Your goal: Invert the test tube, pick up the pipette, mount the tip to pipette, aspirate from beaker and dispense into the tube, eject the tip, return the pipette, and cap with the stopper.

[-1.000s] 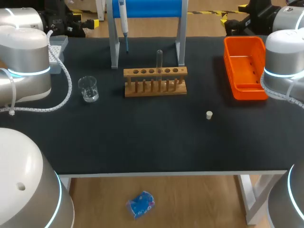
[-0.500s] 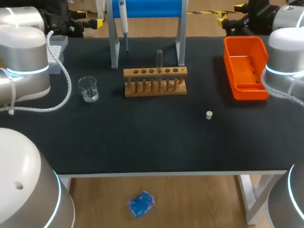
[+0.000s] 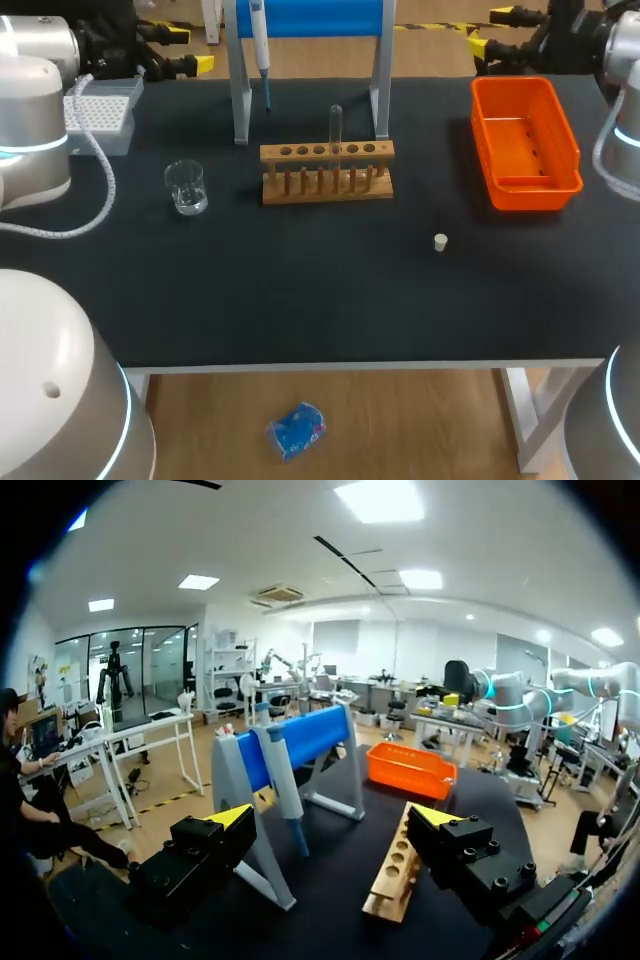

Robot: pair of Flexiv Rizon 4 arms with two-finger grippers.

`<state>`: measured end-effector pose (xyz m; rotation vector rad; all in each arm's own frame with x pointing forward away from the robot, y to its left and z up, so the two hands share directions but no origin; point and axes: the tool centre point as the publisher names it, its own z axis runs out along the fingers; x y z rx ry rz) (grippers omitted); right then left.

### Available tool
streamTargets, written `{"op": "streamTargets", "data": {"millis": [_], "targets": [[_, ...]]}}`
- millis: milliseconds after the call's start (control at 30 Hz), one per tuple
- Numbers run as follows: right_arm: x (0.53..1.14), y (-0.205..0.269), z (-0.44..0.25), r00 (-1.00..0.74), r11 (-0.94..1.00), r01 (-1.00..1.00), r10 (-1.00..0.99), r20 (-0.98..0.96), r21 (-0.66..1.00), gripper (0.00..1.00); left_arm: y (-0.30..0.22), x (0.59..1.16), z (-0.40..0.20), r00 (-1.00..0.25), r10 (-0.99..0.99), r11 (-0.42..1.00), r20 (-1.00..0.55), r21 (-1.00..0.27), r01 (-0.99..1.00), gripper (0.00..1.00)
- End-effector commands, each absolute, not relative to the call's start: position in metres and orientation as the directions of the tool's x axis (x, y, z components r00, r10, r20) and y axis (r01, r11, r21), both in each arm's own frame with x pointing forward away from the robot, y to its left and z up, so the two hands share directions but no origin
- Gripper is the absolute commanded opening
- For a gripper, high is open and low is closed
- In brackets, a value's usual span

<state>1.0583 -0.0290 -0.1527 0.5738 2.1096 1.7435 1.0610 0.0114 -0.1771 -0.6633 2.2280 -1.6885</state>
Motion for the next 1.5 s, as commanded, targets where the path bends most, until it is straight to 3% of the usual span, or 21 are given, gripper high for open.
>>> {"op": "streamTargets", "data": {"millis": [33,300,633,800,1367,1500], "targets": [[1.06,-0.038,-0.151,-0.906,0.171,0.094,0.424,0.013,0.981,1.0,0.015,1.063,-0.174,-0.871,-0.485,0.225,0.071,-0.953,-0.203,1.0],[1.06,-0.038,-0.151,-0.906,0.171,0.094,0.424,0.013,0.981,1.0,0.015,1.06,-0.17,-0.889,-0.457,0.236,0.037,-0.958,-0.161,1.0],[0.994,-0.026,-0.169,-0.979,0.219,-0.061,0.176,-0.101,0.974,1.0,-0.015,1.01,-0.184,-0.973,-0.224,0.325,-0.059,-0.946,-0.018,1.0],[0.951,-0.018,-0.18,-1.0,0.144,-0.001,-0.029,0.003,0.99,1.0,-0.031,0.986,-0.194,-0.982,-0.164,0.317,-0.089,-0.948,0.033,1.0],[0.951,-0.018,-0.18,-1.0,0.144,-0.001,-0.029,0.003,0.99,1.0,-0.031,0.986,-0.194,-0.982,-0.164,0.317,-0.089,-0.948,0.033,1.0],[0.944,-0.008,-0.204,-1.0,0.187,0.007,0.0,0.007,0.982,1.0,-0.039,0.978,-0.21,-0.983,-0.181,0.305,-0.016,-0.952,-0.041,1.0]]}}
